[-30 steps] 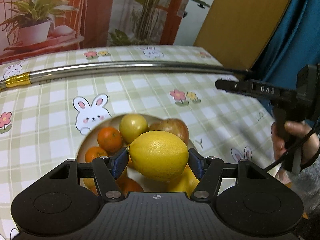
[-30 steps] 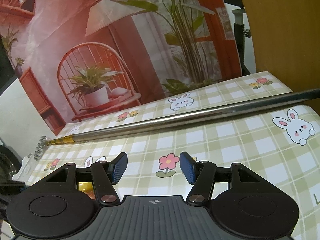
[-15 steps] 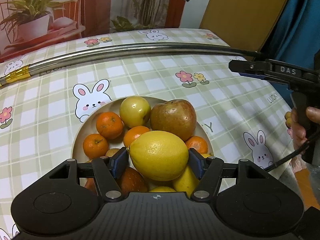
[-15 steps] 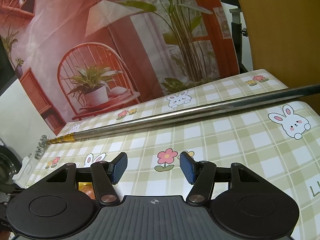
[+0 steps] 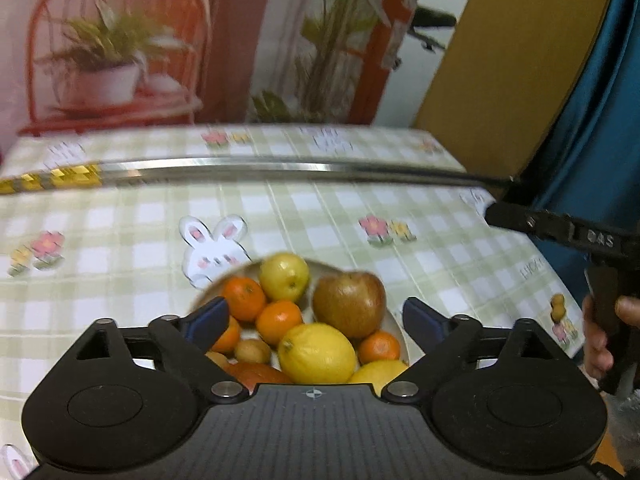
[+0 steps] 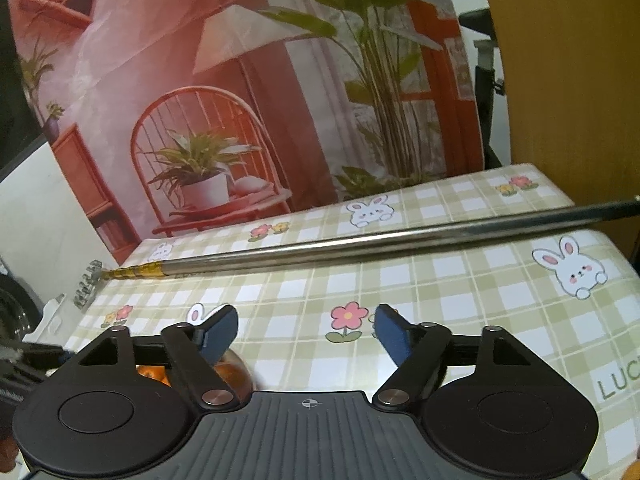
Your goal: Organize fruits
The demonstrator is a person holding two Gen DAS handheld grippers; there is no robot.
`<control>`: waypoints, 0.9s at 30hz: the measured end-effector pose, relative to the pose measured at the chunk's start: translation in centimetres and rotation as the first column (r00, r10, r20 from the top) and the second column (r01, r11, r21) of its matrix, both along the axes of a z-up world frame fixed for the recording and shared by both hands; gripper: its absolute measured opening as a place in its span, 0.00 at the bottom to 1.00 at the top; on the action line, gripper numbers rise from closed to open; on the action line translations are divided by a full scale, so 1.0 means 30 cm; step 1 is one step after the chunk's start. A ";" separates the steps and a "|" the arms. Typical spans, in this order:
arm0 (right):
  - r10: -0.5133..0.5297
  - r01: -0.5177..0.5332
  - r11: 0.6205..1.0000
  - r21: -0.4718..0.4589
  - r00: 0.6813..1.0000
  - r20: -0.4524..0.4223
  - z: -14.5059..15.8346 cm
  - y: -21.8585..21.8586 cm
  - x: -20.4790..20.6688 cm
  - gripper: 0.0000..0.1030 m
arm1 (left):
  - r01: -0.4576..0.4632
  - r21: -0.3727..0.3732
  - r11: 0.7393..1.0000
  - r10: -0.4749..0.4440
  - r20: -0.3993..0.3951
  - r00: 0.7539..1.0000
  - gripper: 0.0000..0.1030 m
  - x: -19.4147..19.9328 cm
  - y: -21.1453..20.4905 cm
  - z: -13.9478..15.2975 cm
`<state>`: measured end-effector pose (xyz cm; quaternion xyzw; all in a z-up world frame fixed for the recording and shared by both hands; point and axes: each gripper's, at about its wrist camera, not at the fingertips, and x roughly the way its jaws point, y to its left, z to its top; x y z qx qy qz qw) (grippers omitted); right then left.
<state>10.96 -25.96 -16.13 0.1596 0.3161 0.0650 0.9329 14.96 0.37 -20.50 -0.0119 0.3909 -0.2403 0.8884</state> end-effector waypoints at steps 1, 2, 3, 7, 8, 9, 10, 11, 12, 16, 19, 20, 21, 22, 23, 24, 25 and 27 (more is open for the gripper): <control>0.004 -0.004 1.000 -0.003 1.000 0.006 0.015 0.007 -0.009 0.76 | -0.016 0.004 1.000 0.016 0.027 1.000 0.96 -0.017 0.009 0.023; 0.006 -0.006 1.000 -0.007 1.000 0.011 0.033 0.016 -0.018 0.80 | -0.029 0.007 1.000 0.028 0.045 0.999 0.97 -0.031 0.015 0.045; 0.009 -0.009 1.000 -0.011 1.000 0.016 0.050 0.025 -0.025 0.84 | -0.044 0.008 0.999 0.043 0.065 0.997 0.99 -0.047 0.023 0.068; 0.023 -0.022 1.000 -0.021 0.999 0.044 0.129 0.061 -0.063 0.96 | -0.123 0.026 0.992 0.117 0.156 0.981 1.00 -0.114 0.053 0.168; 0.024 -0.023 0.999 -0.023 0.998 0.054 0.154 0.072 -0.076 0.99 | -0.144 0.029 0.989 0.136 0.176 0.975 1.00 -0.130 0.060 0.194; 0.025 -0.023 0.999 -0.025 0.998 0.061 0.176 0.082 -0.084 1.00 | -0.159 0.026 0.987 0.151 0.196 0.969 1.00 -0.143 0.067 0.217; 0.027 -0.026 0.999 -0.027 0.997 0.066 0.198 0.090 -0.093 1.00 | -0.172 0.018 0.985 0.164 0.219 0.962 1.00 -0.161 0.076 0.243; 0.031 -0.028 0.999 -0.030 0.997 0.073 0.223 0.099 -0.103 1.00 | -0.182 0.008 0.983 0.175 0.241 0.955 1.00 -0.180 0.083 0.269; 0.032 -0.030 0.999 -0.034 0.996 0.079 0.245 0.107 -0.113 1.00 | -0.192 -0.001 0.981 0.186 0.260 0.948 1.00 -0.198 0.090 0.294; 0.040 -0.035 0.998 -0.047 0.993 0.115 0.344 0.142 -0.160 1.00 | -0.223 -0.011 0.975 0.213 0.336 0.917 1.00 -0.270 0.103 0.392; 0.045 -0.037 0.998 -0.060 0.989 0.141 0.409 0.166 -0.194 1.00 | -0.234 -0.004 0.972 0.217 0.391 0.895 1.00 -0.321 0.096 0.455; 0.047 -0.037 0.997 -0.067 0.987 0.151 0.429 0.174 -0.205 1.00 | -0.236 -0.002 0.972 0.216 0.408 0.887 1.00 -0.338 0.094 0.473; 0.048 -0.036 0.997 -0.075 0.986 0.162 0.448 0.182 -0.217 1.00 | -0.238 0.000 0.971 0.216 0.424 0.880 1.00 -0.354 0.093 0.491; 0.049 -0.034 0.996 -0.084 0.984 0.173 0.469 0.191 -0.230 1.00 | -0.240 0.000 0.971 0.215 0.442 0.871 1.00 -0.370 0.089 0.507; 0.049 -0.033 0.995 -0.093 0.982 0.184 0.491 0.199 -0.243 1.00 | -0.242 0.001 0.970 0.214 0.459 0.862 1.00 -0.385 0.087 0.521; 0.051 -0.033 0.995 -0.098 0.980 0.192 0.506 0.203 -0.252 1.00 | -0.244 0.003 0.970 0.214 0.474 0.854 1.00 -0.400 0.085 0.534; 0.053 -0.032 0.994 -0.105 0.978 0.201 0.524 0.209 -0.263 1.00 | -0.250 0.007 0.968 0.215 0.488 0.846 1.00 -0.413 0.080 0.548; 0.054 -0.029 0.992 -0.119 0.974 0.218 0.555 0.222 -0.283 1.00 | -0.259 0.011 0.966 0.218 0.504 0.836 1.00 -0.430 0.076 0.565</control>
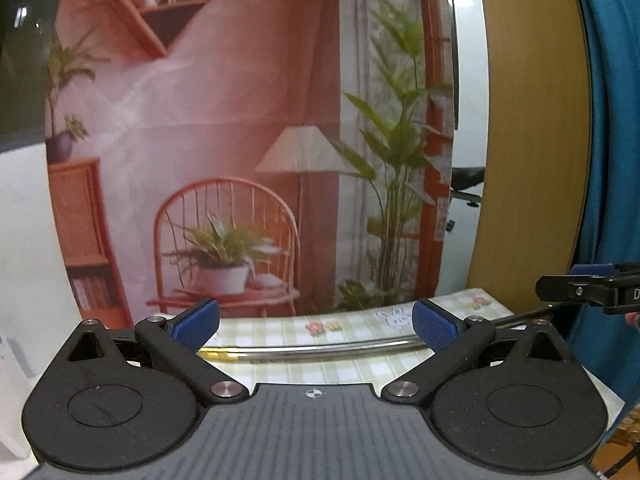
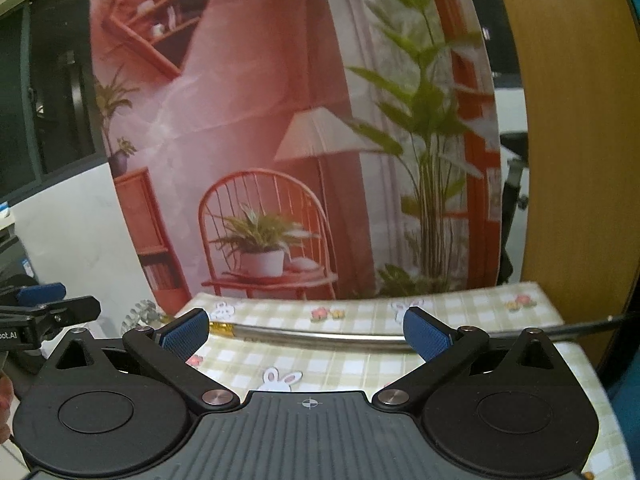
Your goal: Organize fruits
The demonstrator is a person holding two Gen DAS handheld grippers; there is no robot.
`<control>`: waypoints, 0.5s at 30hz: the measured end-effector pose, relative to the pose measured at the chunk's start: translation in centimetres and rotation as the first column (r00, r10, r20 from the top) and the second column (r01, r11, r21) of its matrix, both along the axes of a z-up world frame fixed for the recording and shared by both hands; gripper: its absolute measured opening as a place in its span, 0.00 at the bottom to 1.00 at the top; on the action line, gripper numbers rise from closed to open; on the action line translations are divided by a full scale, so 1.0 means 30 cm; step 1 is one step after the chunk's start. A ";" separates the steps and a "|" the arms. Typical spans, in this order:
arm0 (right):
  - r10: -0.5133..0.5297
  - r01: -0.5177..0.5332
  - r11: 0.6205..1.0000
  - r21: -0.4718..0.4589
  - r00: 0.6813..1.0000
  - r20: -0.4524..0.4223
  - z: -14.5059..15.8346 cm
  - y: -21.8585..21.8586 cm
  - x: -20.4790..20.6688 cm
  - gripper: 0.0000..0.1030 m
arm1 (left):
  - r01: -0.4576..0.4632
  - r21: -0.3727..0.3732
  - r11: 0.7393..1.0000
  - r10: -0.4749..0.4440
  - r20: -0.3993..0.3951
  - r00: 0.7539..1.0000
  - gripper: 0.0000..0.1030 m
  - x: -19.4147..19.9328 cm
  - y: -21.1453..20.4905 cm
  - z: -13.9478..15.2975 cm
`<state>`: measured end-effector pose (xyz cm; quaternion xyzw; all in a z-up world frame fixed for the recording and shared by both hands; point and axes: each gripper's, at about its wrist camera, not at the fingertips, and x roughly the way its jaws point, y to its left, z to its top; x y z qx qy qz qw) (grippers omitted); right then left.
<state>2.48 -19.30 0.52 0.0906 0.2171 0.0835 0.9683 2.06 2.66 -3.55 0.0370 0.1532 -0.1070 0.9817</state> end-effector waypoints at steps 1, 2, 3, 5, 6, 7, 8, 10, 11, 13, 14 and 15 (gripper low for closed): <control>-0.002 0.002 1.000 -0.007 1.000 0.008 0.014 0.006 -0.009 1.00 | -0.003 0.002 1.000 0.003 0.009 1.000 1.00 -0.009 -0.001 0.007; -0.003 0.004 1.000 -0.013 1.000 0.016 0.028 0.011 -0.017 1.00 | -0.005 0.003 1.000 0.005 0.016 1.000 1.00 -0.018 -0.002 0.014; -0.005 0.005 1.000 -0.018 1.000 0.023 0.040 0.017 -0.023 1.00 | -0.008 0.004 1.000 0.008 0.022 1.000 1.00 -0.024 -0.003 0.020; -0.006 0.007 1.000 -0.028 0.999 0.039 0.060 0.028 -0.038 1.00 | -0.016 0.007 1.000 0.015 0.032 0.999 1.00 -0.030 -0.001 0.026; -0.006 0.007 0.999 -0.032 0.999 0.044 0.066 0.032 -0.045 1.00 | -0.018 0.008 1.000 0.018 0.037 0.999 1.00 -0.032 -0.001 0.029; -0.005 0.007 0.999 -0.036 0.999 0.049 0.072 0.035 -0.048 1.00 | -0.020 0.008 1.000 0.019 0.042 0.999 1.00 -0.034 -0.004 0.033; -0.004 0.006 0.999 -0.039 0.999 0.053 0.078 0.037 -0.051 1.00 | -0.020 0.007 1.000 0.019 0.045 0.999 1.00 -0.044 0.001 0.041; -0.004 0.006 0.999 -0.042 0.999 0.054 0.082 0.036 -0.051 1.00 | -0.019 0.002 1.000 0.019 0.047 0.999 1.00 -0.050 0.002 0.044; -0.004 0.006 0.999 -0.043 0.998 0.055 0.084 0.037 -0.052 1.00 | -0.020 0.001 1.000 0.020 0.046 0.999 1.00 -0.047 0.004 0.044; -0.003 0.005 0.999 -0.042 0.998 0.055 0.084 0.038 -0.051 1.00 | -0.025 0.000 1.000 0.025 0.044 0.999 1.00 -0.045 0.003 0.043; -0.003 0.005 0.999 -0.042 0.998 0.055 0.085 0.038 -0.051 1.00 | -0.027 -0.001 1.000 0.027 0.042 0.999 1.00 -0.044 0.003 0.043; -0.004 0.006 0.999 -0.042 0.998 0.055 0.084 0.038 -0.051 1.00 | -0.027 -0.003 1.000 0.027 0.039 0.999 1.00 -0.040 0.005 0.040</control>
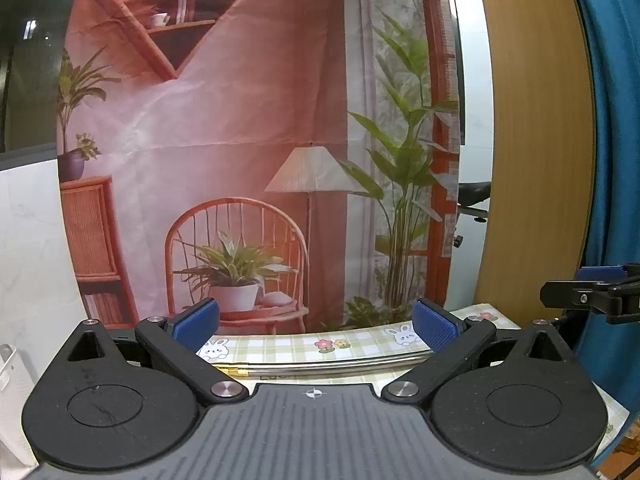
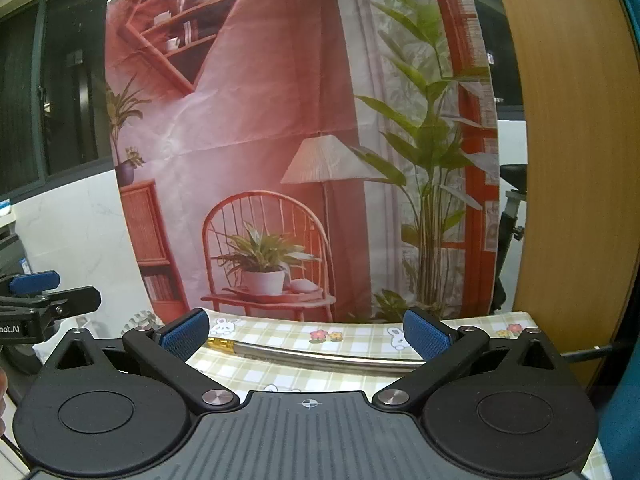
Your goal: Organize fruits
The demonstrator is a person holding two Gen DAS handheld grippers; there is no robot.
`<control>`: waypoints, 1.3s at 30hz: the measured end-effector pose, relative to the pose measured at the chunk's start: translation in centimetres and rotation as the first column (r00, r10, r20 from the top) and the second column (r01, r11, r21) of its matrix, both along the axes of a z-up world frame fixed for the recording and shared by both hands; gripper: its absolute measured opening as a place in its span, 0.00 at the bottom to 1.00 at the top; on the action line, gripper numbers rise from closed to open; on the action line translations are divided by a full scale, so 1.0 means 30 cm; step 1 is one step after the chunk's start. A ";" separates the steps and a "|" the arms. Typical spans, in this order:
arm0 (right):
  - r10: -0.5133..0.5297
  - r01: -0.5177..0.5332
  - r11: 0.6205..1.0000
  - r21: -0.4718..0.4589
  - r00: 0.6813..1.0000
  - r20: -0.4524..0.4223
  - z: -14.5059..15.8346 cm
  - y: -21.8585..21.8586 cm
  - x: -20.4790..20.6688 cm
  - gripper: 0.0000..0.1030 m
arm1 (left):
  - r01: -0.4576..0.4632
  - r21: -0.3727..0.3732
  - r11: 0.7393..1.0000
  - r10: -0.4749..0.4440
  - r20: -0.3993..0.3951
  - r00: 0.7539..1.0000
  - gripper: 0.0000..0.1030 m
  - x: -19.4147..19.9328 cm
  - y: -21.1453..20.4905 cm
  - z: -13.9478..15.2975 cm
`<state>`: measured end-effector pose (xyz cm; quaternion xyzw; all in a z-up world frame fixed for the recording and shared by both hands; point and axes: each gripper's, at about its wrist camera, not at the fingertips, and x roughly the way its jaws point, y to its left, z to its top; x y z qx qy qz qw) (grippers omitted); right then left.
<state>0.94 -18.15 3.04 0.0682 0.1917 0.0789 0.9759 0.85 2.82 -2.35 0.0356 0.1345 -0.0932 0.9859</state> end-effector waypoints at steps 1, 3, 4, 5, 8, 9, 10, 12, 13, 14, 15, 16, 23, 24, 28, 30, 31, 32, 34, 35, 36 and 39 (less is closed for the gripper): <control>0.000 0.000 1.000 -0.001 1.000 0.000 0.000 0.000 0.000 1.00 | 0.000 -0.003 1.000 0.000 -0.005 1.000 1.00 0.003 0.001 -0.001; -0.003 0.003 1.000 -0.002 1.000 0.000 0.000 -0.001 0.000 1.00 | 0.005 -0.012 1.000 -0.005 -0.012 1.000 1.00 0.001 0.011 -0.004; -0.003 0.003 1.000 -0.001 1.000 -0.001 0.001 -0.002 0.002 1.00 | 0.007 -0.016 1.000 -0.007 -0.014 1.000 1.00 0.001 0.013 -0.004; -0.004 0.004 1.000 0.000 1.000 -0.001 0.001 -0.003 0.001 1.00 | 0.008 -0.018 1.000 -0.009 -0.015 1.000 1.00 0.004 0.015 -0.003; -0.007 0.007 1.000 0.001 1.000 -0.003 0.002 -0.006 -0.002 1.00 | 0.013 -0.018 1.000 -0.013 -0.015 1.000 1.00 0.005 0.020 -0.001; -0.008 0.008 1.000 0.001 1.000 -0.002 0.001 -0.007 -0.003 1.00 | 0.015 -0.018 1.000 -0.015 -0.014 1.000 1.00 0.004 0.021 0.000; -0.009 0.009 1.000 0.001 1.000 -0.002 0.003 -0.008 -0.004 1.00 | 0.016 -0.018 1.000 -0.016 -0.014 1.000 1.00 0.002 0.022 0.000; -0.009 0.009 1.000 0.000 1.000 0.001 0.005 -0.009 -0.004 1.00 | 0.019 -0.018 1.000 -0.019 -0.014 1.000 1.00 0.001 0.025 0.000; -0.010 0.010 1.000 -0.001 1.000 0.002 0.005 -0.007 -0.005 1.00 | 0.021 -0.019 1.000 -0.021 -0.016 1.000 1.00 0.001 0.027 0.001; -0.010 0.010 1.000 -0.001 1.000 0.004 0.006 -0.008 -0.005 1.00 | 0.023 -0.020 1.000 -0.023 -0.017 1.000 1.00 0.002 0.030 0.002; -0.010 0.010 1.000 -0.001 1.000 0.004 0.006 -0.006 -0.005 1.00 | 0.025 -0.023 0.999 -0.026 -0.018 1.000 1.00 0.002 0.033 0.002; -0.010 0.010 1.000 -0.002 1.000 0.004 0.006 -0.006 -0.005 1.00 | 0.027 -0.025 0.999 -0.027 -0.020 0.999 1.00 0.002 0.034 0.002; -0.015 0.015 1.000 -0.008 1.000 0.010 0.014 -0.008 -0.009 1.00 | 0.030 -0.028 0.999 -0.030 -0.021 0.999 1.00 0.006 0.039 0.004; -0.015 0.015 1.000 -0.009 1.000 0.009 0.014 -0.007 -0.008 1.00 | 0.029 -0.028 0.999 -0.030 -0.022 0.999 1.00 0.006 0.039 0.004; -0.015 0.015 1.000 -0.010 1.000 0.010 0.017 -0.009 -0.007 1.00 | 0.030 -0.029 0.999 -0.030 -0.024 0.999 1.00 0.005 0.040 0.003; -0.015 0.015 1.000 -0.009 1.000 0.010 0.018 -0.010 -0.007 1.00 | 0.029 -0.028 0.999 -0.029 -0.025 0.999 1.00 0.004 0.041 0.002; -0.015 0.016 1.000 -0.009 1.000 0.010 0.019 -0.010 -0.007 1.00 | 0.029 -0.028 0.999 -0.030 -0.023 0.999 1.00 0.004 0.040 0.003; -0.016 0.016 1.000 -0.010 1.000 0.010 0.019 -0.010 -0.007 1.00 | 0.030 -0.028 0.999 -0.030 -0.023 0.999 1.00 0.005 0.041 0.003; -0.017 0.017 1.000 -0.010 1.000 0.011 0.018 -0.010 -0.007 1.00 | 0.030 -0.029 0.999 -0.031 -0.024 0.999 1.00 0.005 0.041 0.003; -0.019 0.019 1.000 -0.010 1.000 0.011 0.019 -0.011 -0.007 1.00 | 0.030 -0.029 0.999 -0.031 -0.024 0.999 1.00 0.005 0.041 0.003; -0.021 0.021 1.000 -0.011 1.000 0.012 0.018 -0.011 -0.009 1.00 | 0.030 -0.029 0.999 -0.031 -0.024 0.999 1.00 0.005 0.041 0.003; -0.025 0.025 1.000 -0.013 1.000 0.014 0.017 -0.013 -0.008 1.00 | 0.029 -0.030 0.999 -0.030 -0.027 0.999 1.00 0.007 0.042 0.003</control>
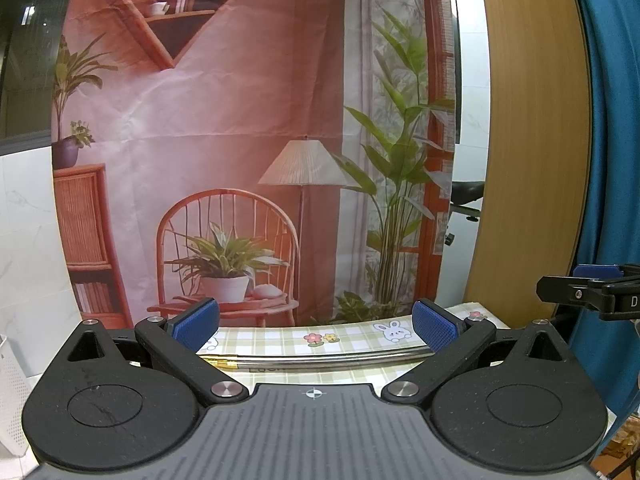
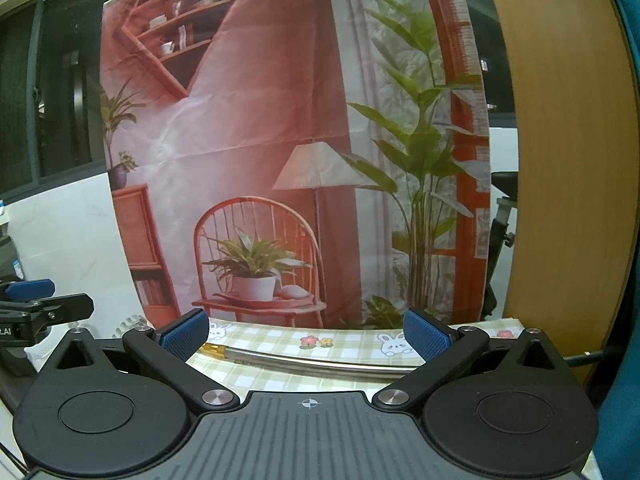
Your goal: Organize fruits
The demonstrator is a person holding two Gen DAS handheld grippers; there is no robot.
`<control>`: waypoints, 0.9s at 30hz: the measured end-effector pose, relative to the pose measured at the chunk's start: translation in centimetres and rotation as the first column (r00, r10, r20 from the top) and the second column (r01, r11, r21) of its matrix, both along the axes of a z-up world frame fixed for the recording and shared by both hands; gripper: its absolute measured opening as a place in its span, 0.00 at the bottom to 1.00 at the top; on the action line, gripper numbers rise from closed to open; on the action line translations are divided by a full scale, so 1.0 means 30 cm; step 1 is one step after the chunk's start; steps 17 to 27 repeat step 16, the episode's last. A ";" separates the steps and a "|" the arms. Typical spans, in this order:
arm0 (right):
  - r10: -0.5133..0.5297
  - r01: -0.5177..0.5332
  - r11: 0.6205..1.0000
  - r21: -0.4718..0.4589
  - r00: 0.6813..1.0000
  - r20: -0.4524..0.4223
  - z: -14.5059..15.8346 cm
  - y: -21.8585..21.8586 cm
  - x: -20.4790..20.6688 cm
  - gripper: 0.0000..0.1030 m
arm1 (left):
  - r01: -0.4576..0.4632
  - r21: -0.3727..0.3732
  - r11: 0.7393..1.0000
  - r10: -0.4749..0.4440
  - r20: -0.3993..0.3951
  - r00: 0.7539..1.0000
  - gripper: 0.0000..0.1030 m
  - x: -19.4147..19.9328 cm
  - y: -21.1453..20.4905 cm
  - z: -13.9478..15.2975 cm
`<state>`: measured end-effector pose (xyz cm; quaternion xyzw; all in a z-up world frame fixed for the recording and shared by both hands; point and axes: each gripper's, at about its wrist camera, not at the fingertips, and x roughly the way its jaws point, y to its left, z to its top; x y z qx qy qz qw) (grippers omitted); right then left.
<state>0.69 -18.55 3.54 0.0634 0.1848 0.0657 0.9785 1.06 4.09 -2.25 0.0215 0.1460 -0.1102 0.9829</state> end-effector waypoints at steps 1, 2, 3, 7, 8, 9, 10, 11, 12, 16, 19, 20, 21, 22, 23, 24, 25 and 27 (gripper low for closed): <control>-0.001 0.001 1.000 -0.001 1.000 0.001 0.000 -0.001 0.001 1.00 | 0.000 -0.001 1.000 0.000 -0.001 1.000 1.00 0.000 0.001 0.000; -0.003 0.003 1.000 -0.003 1.000 0.002 0.001 -0.003 0.000 1.00 | -0.001 -0.002 1.000 0.001 -0.001 1.000 1.00 0.000 0.002 0.001; -0.005 0.005 1.000 -0.004 1.000 0.004 0.000 0.001 -0.001 1.00 | -0.001 -0.003 1.000 0.001 -0.001 1.000 1.00 -0.001 0.003 0.001; -0.009 0.009 1.000 -0.011 1.000 0.009 -0.001 0.003 -0.003 1.00 | -0.002 -0.006 1.000 0.002 -0.002 1.000 1.00 -0.001 0.006 0.001; -0.009 0.009 1.000 -0.011 1.000 0.010 -0.001 0.003 -0.003 1.00 | -0.001 -0.006 1.000 0.001 -0.003 1.000 1.00 0.002 0.004 0.002; -0.010 0.010 1.000 -0.011 1.000 0.010 -0.001 0.002 -0.002 1.00 | 0.000 -0.007 1.000 0.000 -0.004 1.000 1.00 0.002 0.004 0.001; -0.010 0.010 1.000 -0.011 1.000 0.009 -0.001 0.003 -0.003 1.00 | 0.000 -0.009 1.000 0.000 -0.005 1.000 1.00 0.002 0.006 0.001; -0.010 0.010 1.000 -0.011 1.000 0.009 -0.002 0.002 -0.003 1.00 | -0.001 -0.011 1.000 0.001 -0.007 1.000 1.00 0.003 0.007 0.001; -0.009 0.009 1.000 -0.010 1.000 0.009 -0.001 0.003 -0.003 1.00 | -0.001 -0.013 1.000 0.001 -0.009 1.000 1.00 0.005 0.006 0.001; -0.012 0.012 1.000 -0.010 1.000 0.005 -0.005 0.004 -0.003 1.00 | -0.002 -0.022 1.000 0.002 -0.016 1.000 1.00 0.016 0.012 -0.004; -0.012 0.012 1.000 -0.010 1.000 0.005 -0.005 0.004 -0.003 1.00 | -0.002 -0.022 1.000 0.002 -0.016 1.000 1.00 0.016 0.012 -0.004; -0.012 0.012 1.000 -0.010 1.000 0.005 -0.005 0.004 -0.003 1.00 | -0.002 -0.022 1.000 0.002 -0.016 1.000 1.00 0.016 0.012 -0.004; -0.012 0.012 1.000 -0.010 1.000 0.005 -0.005 0.004 -0.003 1.00 | -0.002 -0.022 1.000 0.002 -0.016 1.000 1.00 0.016 0.012 -0.004; -0.012 0.012 1.000 -0.010 1.000 0.005 -0.005 0.004 -0.003 1.00 | -0.002 -0.022 1.000 0.002 -0.016 1.000 1.00 0.016 0.012 -0.004; -0.012 0.012 1.000 -0.010 1.000 0.005 -0.005 0.004 -0.003 1.00 | -0.002 -0.022 1.000 0.002 -0.016 1.000 1.00 0.016 0.012 -0.004; -0.012 0.012 1.000 -0.010 1.000 0.005 -0.005 0.004 -0.003 1.00 | -0.002 -0.022 1.000 0.002 -0.016 1.000 1.00 0.016 0.012 -0.004; -0.012 0.012 1.000 -0.010 1.000 0.005 -0.005 0.004 -0.003 1.00 | -0.002 -0.022 1.000 0.002 -0.016 1.000 1.00 0.016 0.012 -0.004; -0.012 0.012 1.000 -0.010 1.000 0.005 -0.005 0.004 -0.003 1.00 | -0.002 -0.022 1.000 0.002 -0.016 1.000 1.00 0.016 0.012 -0.004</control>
